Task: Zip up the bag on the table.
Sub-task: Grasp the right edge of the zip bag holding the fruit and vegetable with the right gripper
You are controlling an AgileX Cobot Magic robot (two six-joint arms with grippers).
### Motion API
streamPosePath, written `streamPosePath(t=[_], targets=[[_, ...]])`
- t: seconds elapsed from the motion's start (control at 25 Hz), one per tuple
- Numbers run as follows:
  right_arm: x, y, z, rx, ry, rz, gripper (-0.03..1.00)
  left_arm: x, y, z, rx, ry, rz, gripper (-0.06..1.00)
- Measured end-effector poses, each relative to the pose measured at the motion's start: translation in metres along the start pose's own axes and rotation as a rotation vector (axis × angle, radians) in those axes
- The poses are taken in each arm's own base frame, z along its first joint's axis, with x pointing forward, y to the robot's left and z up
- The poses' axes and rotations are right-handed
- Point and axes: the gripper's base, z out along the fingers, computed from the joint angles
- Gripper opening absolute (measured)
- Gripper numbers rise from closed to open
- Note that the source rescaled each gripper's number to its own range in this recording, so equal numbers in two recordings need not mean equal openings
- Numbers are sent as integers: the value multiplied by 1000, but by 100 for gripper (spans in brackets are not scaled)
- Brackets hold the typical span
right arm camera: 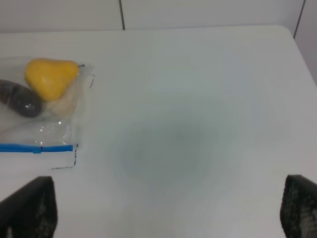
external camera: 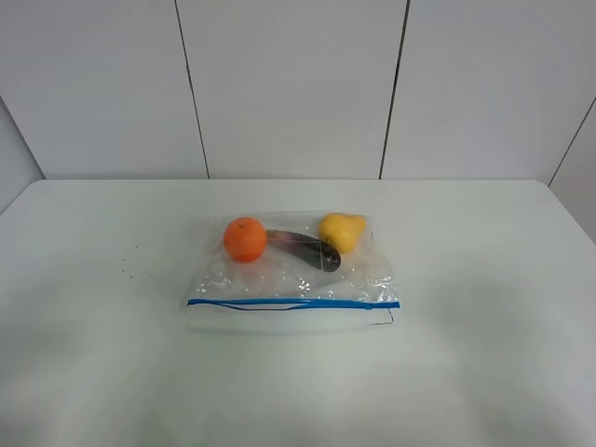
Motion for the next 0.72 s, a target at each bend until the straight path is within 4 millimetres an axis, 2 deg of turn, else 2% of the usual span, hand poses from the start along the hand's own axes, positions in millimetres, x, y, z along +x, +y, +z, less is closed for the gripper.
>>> streamPosePath(t=[0.72], targets=[[0, 0, 0, -2, 0, 1, 100, 0, 0, 0, 0, 0, 0, 76]])
